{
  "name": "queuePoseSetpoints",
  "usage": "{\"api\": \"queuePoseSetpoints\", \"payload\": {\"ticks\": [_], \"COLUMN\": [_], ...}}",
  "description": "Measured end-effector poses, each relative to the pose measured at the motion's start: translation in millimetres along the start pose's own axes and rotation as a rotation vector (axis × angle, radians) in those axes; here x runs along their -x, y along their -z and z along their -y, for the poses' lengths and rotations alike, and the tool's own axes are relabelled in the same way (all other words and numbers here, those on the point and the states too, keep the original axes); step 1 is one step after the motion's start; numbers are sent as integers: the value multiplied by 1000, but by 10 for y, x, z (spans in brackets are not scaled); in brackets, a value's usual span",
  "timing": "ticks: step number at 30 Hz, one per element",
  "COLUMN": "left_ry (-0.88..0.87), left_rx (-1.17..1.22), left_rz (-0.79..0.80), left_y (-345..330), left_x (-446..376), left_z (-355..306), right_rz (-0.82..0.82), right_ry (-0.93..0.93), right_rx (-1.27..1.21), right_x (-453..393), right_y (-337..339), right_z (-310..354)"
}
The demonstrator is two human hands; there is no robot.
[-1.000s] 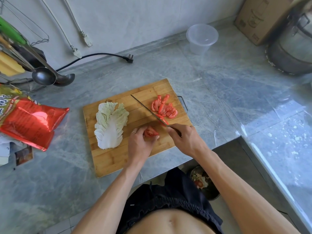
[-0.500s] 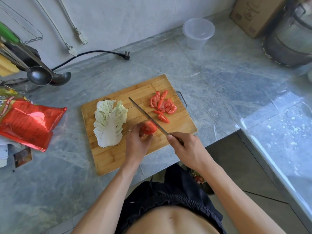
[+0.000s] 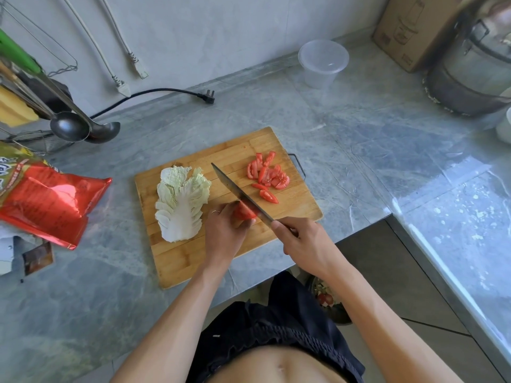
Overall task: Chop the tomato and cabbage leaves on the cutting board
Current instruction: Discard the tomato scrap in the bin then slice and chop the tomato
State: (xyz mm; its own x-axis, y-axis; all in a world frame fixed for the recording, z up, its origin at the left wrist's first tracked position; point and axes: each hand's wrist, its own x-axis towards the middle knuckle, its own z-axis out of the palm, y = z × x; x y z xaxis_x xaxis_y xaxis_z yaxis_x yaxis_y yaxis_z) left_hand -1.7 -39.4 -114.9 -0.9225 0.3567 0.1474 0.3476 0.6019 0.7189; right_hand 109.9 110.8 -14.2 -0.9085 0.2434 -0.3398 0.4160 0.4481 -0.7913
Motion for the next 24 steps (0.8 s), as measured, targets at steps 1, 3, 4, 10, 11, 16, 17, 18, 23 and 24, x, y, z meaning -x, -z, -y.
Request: {"api": "queuePoseSetpoints", "payload": {"ticks": [1, 3, 4, 10, 11, 16, 17, 18, 23, 24], "left_ry": [0, 7, 9, 60, 69, 80, 90, 99, 130, 135], "left_rx": [-3, -4, -4, 9, 5, 3, 3, 7, 14, 9], "left_rz": [0, 7, 11, 31, 33, 33, 36, 39, 72, 74], "left_y": [4, -2, -7, -1, -3, 17, 13, 11, -2, -4], "left_x": [-1, -8, -9, -22, -28, -56, -62, -65, -92, -93], "left_z": [24, 57, 69, 71, 77, 36, 38, 43, 89, 100], "right_rz": [6, 14, 17, 27, 29, 28, 29, 33, 67, 73], "right_ry": [-3, -8, -11, -16, -17, -10, -8, -4, -27, -43], "right_rx": [-3, 4, 8, 26, 26, 28, 34, 38, 17, 11], "right_x": [1, -1, -3, -40, -52, -137, -161, -180, -165, -151], "right_y": [9, 19, 21, 16, 15, 21, 24, 26, 116, 136], "right_z": [4, 8, 8, 8, 9, 42, 55, 64, 4, -15]}}
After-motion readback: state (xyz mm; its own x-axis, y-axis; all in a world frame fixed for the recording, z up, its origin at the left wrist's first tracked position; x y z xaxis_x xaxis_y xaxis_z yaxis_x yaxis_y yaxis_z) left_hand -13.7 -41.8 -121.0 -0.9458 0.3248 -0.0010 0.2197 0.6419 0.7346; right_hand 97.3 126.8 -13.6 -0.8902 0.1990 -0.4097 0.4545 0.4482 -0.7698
